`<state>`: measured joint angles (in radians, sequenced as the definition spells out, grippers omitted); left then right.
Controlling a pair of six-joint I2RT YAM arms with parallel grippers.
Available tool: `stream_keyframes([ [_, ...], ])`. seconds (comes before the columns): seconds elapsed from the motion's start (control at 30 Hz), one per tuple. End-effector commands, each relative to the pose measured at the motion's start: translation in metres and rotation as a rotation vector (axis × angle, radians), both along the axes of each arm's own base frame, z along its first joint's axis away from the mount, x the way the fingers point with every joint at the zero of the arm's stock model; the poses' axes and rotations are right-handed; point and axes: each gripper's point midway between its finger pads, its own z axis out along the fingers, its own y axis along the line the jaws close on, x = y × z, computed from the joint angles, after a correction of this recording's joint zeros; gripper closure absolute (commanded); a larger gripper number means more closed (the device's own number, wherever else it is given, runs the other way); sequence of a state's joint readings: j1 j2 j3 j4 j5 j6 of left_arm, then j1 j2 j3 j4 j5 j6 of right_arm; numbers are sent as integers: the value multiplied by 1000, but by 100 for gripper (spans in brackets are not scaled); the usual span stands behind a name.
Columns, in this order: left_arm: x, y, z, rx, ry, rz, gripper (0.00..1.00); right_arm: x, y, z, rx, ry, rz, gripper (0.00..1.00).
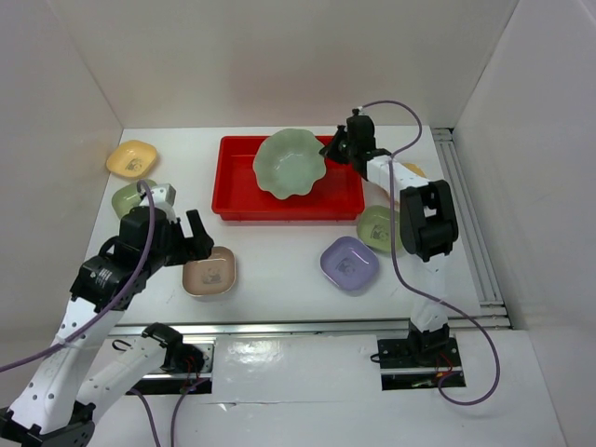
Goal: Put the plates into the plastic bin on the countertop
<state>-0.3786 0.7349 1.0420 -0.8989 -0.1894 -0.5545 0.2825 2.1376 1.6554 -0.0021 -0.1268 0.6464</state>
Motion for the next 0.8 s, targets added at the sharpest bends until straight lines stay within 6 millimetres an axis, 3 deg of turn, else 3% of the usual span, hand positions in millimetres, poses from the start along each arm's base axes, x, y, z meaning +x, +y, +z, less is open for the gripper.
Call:
stream_keyframes([
  [0.0,7,-6,9,-31,-43,-10,0,12,13,32,98,-73,53,100],
  [0.27,6,-6,5,-27,-35,-10,0,11,12,17,87,-31,50,100],
  [0.33,6,-6,5,-27,-35,-10,0,9,14,18,92,-30,61,98],
  [0.4,6,-6,5,-27,-35,-10,0,4,12,4,75,0,65,95],
  [0.43,6,-6,5,-27,-35,-10,0,3,12,9,78,-9,65,93],
  [0.67,5,-6,7,-31,-43,-10,0,-5,13,13,78,-13,88,63],
  [0.77,5,-6,7,-31,-43,-10,0,-8,18,25,76,-38,103,41],
])
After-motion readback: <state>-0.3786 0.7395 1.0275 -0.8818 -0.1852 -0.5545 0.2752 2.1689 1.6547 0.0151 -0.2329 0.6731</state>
